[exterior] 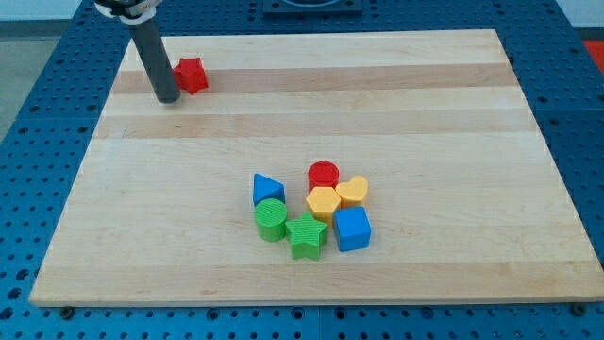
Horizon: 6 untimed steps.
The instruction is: Move the red star towards the top center of the board slightly
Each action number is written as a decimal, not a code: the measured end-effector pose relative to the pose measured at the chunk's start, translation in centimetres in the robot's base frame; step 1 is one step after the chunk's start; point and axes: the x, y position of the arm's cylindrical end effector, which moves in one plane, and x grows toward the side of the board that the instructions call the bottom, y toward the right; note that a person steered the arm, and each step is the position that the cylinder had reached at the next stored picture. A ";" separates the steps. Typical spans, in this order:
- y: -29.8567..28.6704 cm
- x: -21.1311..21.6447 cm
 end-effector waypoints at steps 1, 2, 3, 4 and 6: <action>-0.1 -1.6; -0.1 -2.5; -0.1 -2.8; -0.1 -3.0; 1.1 -3.1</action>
